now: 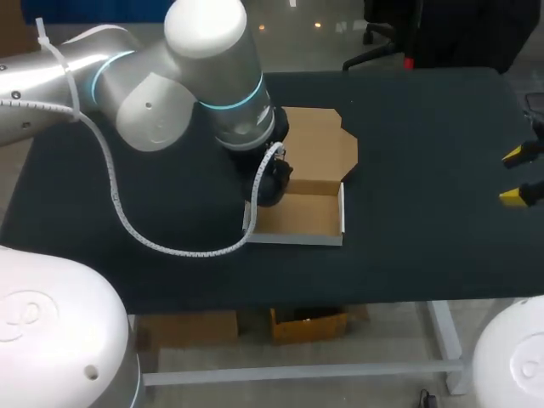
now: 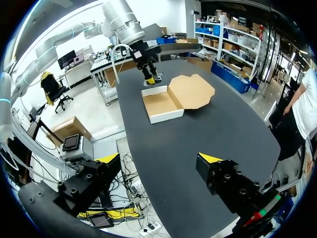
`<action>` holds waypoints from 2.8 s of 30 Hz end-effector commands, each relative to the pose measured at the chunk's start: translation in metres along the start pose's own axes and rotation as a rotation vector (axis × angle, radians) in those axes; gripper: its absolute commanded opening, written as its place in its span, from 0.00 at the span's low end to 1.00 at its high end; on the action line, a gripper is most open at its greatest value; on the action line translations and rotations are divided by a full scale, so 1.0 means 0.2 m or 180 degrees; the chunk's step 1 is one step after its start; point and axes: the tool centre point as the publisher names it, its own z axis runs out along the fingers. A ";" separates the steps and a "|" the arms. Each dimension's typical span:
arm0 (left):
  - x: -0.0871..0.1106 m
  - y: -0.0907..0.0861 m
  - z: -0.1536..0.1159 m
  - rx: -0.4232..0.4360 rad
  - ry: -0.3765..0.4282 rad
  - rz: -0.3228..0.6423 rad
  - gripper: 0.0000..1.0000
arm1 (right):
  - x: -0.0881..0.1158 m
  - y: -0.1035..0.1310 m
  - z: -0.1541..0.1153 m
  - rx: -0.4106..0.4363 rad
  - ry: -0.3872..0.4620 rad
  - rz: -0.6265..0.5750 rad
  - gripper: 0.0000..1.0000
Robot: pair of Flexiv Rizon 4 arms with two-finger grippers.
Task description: Assemble the packaging by folding the flat box into shape, placing the metal phone stand inside, and closing the box properly
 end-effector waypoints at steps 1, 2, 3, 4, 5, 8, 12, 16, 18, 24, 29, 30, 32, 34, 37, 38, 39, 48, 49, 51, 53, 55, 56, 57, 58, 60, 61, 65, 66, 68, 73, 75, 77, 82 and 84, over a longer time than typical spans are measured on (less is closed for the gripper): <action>0.04 -0.05 0.05 -0.0043 -0.0024 0.0010 0.00 | 0.00 0.00 0.00 -0.0006 -0.0003 -0.0002 1.00; 0.04 -0.05 0.06 -0.0066 -0.0005 0.0022 0.00 | 0.00 0.00 0.00 -0.0006 -0.0003 -0.0002 1.00; 0.05 -0.06 0.07 -0.0067 -0.0005 0.0023 0.00 | 0.00 0.00 0.00 -0.0006 -0.0003 -0.0002 1.00; 0.05 -0.06 0.08 -0.0065 -0.0007 0.0028 0.00 | 0.00 0.00 0.00 -0.0006 -0.0003 -0.0002 1.00; 0.06 -0.06 0.09 -0.0078 -0.0005 0.0036 0.00 | 0.00 0.00 0.00 -0.0006 -0.0003 -0.0002 1.00; 0.06 -0.07 0.12 -0.0078 -0.0005 0.0048 0.00 | 0.00 0.00 0.00 -0.0006 -0.0003 -0.0002 1.00; 0.07 -0.09 0.15 -0.0094 0.0013 0.0048 0.00 | 0.00 0.00 0.00 -0.0006 -0.0003 -0.0002 1.00; 0.08 -0.11 0.18 -0.0089 0.0037 0.0028 0.00 | 0.00 0.00 0.00 -0.0006 -0.0003 -0.0002 1.00; 0.08 -0.12 0.19 -0.0099 0.0046 0.0016 0.00 | 0.00 0.00 0.00 -0.0006 -0.0003 -0.0002 1.00; 0.10 -0.13 0.22 -0.0140 0.0057 -0.0006 0.00 | 0.00 0.00 0.00 -0.0006 -0.0003 -0.0002 1.00; 0.10 -0.14 0.24 -0.0193 0.0077 -0.0040 0.00 | 0.00 0.00 0.00 -0.0006 -0.0003 -0.0002 1.00; 0.11 -0.14 0.25 -0.0201 0.0082 -0.0044 0.00 | 0.00 0.00 0.00 -0.0006 -0.0003 -0.0002 1.00; 0.11 -0.13 0.26 -0.0216 0.0084 -0.0046 0.00 | 0.00 0.00 0.00 -0.0006 -0.0003 -0.0002 1.00; 0.12 -0.13 0.27 -0.0231 0.0087 -0.0049 0.00 | 0.00 0.00 0.00 -0.0006 -0.0003 -0.0002 1.00; 0.13 -0.13 0.29 -0.0250 0.0086 -0.0051 0.00 | 0.00 0.00 0.00 -0.0006 -0.0003 -0.0002 1.00; 0.13 -0.13 0.29 -0.0255 0.0081 -0.0050 0.00 | 0.00 0.00 0.00 -0.0006 -0.0003 -0.0002 1.00; 0.13 -0.13 0.30 -0.0258 0.0078 -0.0048 0.00 | 0.00 0.00 0.00 -0.0006 -0.0003 -0.0002 1.00; 0.17 -0.09 0.35 -0.0305 0.0087 0.0007 0.00 | 0.00 0.00 0.00 -0.0006 -0.0003 -0.0002 1.00; 0.17 -0.08 0.35 -0.0317 0.0094 0.0016 0.00 | 0.00 0.00 0.00 -0.0006 -0.0003 -0.0002 1.00; 0.19 -0.07 0.35 -0.0322 0.0111 0.0034 0.00 | 0.00 0.00 0.00 -0.0006 -0.0003 -0.0002 1.00; 0.20 -0.05 0.36 -0.0319 0.0123 0.0054 0.00 | 0.00 0.00 0.00 -0.0006 -0.0003 -0.0002 1.00; 0.22 -0.04 0.37 -0.0313 0.0121 0.0082 0.00 | 0.00 0.00 0.00 -0.0006 -0.0003 -0.0002 1.00; 0.23 -0.04 0.38 -0.0318 0.0117 0.0104 0.00 | 0.00 0.00 0.00 -0.0006 -0.0003 -0.0002 1.00; 0.23 -0.03 0.38 -0.0317 0.0115 0.0115 0.00 | 0.00 0.00 0.00 -0.0006 -0.0003 -0.0002 1.00; 0.24 -0.03 0.39 -0.0319 0.0117 0.0122 0.00 | 0.00 0.00 0.00 -0.0006 -0.0003 -0.0002 1.00; 0.24 -0.03 0.40 -0.0326 0.0112 0.0141 0.00 | 0.00 0.00 0.00 -0.0006 -0.0003 -0.0002 1.00; 0.24 -0.03 0.40 -0.0327 0.0112 0.0146 0.00 | 0.00 0.00 0.00 -0.0006 -0.0003 -0.0002 1.00; 0.26 -0.04 0.42 -0.0318 0.0124 0.0166 0.00 | 0.00 0.00 0.00 -0.0006 -0.0003 -0.0002 1.00; 0.27 -0.05 0.43 -0.0319 0.0129 0.0161 0.00 | 0.00 0.00 0.00 -0.0006 -0.0003 -0.0002 1.00; 0.27 -0.06 0.43 -0.0320 0.0134 0.0156 0.00 | 0.00 0.00 0.00 -0.0006 -0.0003 -0.0002 1.00; 0.28 -0.08 0.44 -0.0293 0.0124 0.0168 0.00 | 0.00 0.00 0.00 -0.0006 -0.0003 -0.0002 1.00; 0.28 -0.10 0.45 -0.0286 0.0122 0.0167 0.00 | 0.00 0.00 0.00 -0.0006 -0.0003 -0.0002 1.00; 0.28 -0.11 0.45 -0.0288 0.0124 0.0157 0.00 | 0.00 0.00 0.00 -0.0006 -0.0003 -0.0002 1.00; 0.26 -0.13 0.47 -0.0310 0.0116 0.0140 0.00 | 0.00 0.00 0.00 -0.0006 -0.0003 -0.0002 1.00; 0.25 -0.13 0.48 -0.0319 0.0114 0.0136 0.00 | 0.00 0.00 0.00 -0.0006 -0.0003 -0.0002 1.00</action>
